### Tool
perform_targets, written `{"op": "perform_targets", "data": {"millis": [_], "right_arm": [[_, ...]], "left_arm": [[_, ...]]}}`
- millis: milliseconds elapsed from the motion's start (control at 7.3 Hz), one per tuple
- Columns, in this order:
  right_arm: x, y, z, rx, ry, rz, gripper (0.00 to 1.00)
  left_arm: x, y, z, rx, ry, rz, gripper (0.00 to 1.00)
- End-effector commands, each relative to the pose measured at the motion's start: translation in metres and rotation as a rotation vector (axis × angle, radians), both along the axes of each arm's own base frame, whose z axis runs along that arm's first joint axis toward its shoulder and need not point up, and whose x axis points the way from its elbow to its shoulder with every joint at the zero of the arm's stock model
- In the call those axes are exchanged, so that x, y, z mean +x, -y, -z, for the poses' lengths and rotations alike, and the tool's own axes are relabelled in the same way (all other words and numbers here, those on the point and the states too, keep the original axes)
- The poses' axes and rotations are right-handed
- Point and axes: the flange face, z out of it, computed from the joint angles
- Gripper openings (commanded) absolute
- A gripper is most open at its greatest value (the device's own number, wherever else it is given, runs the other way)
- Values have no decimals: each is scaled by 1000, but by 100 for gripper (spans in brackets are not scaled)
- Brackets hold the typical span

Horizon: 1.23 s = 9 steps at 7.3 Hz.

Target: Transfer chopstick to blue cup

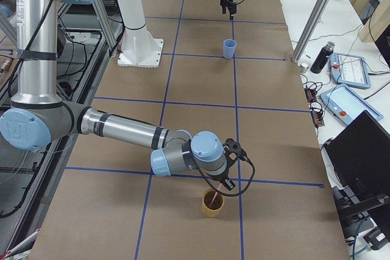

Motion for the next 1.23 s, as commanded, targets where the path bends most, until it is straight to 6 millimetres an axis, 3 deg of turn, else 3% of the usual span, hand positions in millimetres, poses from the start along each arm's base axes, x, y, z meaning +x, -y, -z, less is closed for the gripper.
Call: {"op": "perform_targets", "data": {"millis": [0,137,685,958,1095], "right_arm": [[7,-2,-1,-2,-1,-13,27],[7,-2,-2,-4,-3,-16,20],[7,4,4,3,-3,-20,20],[9,8,12,15,2,-29,0],[21,5,14,18,5,-53,0]], "left_arm": [[0,0,1,-1,-1,1,99],[0,0,1,-1,-1,1,99],[0,0,-5,-7,5,1,99],[0,0,-5,-6,6,0,99],[0,0,-5,-7,5,1,99]]}}
